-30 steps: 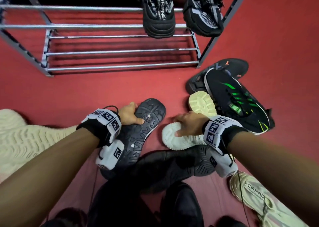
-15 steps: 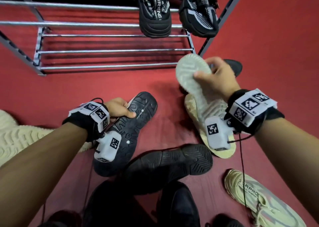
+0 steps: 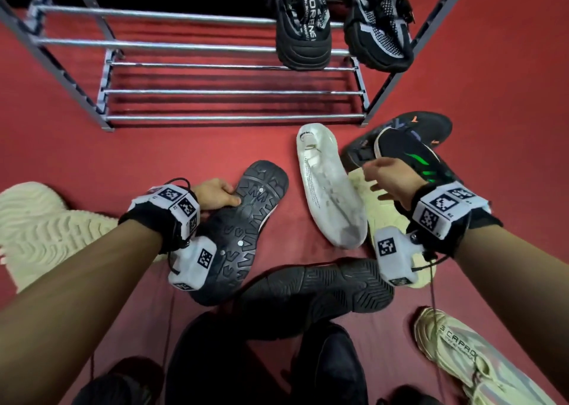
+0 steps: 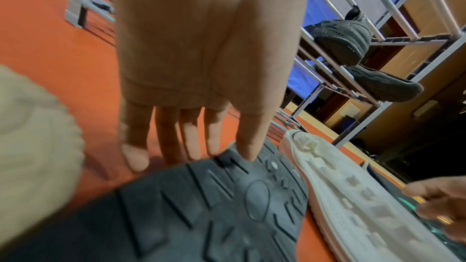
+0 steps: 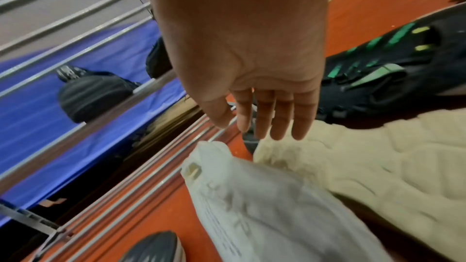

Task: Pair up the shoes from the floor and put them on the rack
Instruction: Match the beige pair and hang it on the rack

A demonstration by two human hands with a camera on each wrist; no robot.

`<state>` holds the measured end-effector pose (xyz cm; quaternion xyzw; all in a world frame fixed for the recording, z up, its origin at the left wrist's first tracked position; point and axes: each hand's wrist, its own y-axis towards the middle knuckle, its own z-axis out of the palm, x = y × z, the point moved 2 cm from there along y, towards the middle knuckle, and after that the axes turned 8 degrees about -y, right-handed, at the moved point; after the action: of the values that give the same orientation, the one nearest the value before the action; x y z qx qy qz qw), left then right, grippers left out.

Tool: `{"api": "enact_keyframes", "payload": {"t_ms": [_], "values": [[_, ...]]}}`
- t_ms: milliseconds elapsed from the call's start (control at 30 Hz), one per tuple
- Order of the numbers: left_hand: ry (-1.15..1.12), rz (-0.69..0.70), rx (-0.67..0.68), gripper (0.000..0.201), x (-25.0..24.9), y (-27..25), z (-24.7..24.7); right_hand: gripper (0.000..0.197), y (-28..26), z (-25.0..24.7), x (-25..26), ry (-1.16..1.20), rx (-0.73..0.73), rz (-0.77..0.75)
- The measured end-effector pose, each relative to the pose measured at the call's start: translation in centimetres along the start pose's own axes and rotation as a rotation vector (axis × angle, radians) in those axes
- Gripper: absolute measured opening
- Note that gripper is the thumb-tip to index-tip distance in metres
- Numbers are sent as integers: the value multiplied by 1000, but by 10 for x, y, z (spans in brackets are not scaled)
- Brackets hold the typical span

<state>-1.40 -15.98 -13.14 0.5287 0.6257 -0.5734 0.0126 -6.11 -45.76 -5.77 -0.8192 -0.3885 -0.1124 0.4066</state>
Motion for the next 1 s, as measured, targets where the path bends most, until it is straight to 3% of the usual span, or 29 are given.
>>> {"api": "enact_keyframes", "payload": {"t_ms": [67,167,267,367,467,533,667,800,900,1000], "values": [[31,40,-76,20,3,-3,-10,19,1,13,-11,-35,-9,53],[-48,101,-245,25,8,-9,-35,44,-1,37,-14,8,-16,73],[-112,137,-579,29,25,-24,-69,54,2,54,-13,-122,-103,84],[-18,9,-1012,34,57,-53,-96,56,4,65,-10,-286,-162,146],[-45,-230,-1244,47,90,-85,-103,53,3,76,-6,-342,-168,189],[-55,-298,-1176,61,113,-93,-99,52,1,83,-1,-339,-191,207],[85,-200,-817,73,146,-90,-86,52,-8,94,9,-279,-213,187],[193,-179,-697,80,155,-95,-88,58,-27,108,20,-397,-363,115],[92,-242,-756,78,166,-102,-96,68,-38,124,34,-565,-362,-106],[-237,-360,-1053,70,192,-114,-104,71,-49,147,60,-636,-229,-422]]}}
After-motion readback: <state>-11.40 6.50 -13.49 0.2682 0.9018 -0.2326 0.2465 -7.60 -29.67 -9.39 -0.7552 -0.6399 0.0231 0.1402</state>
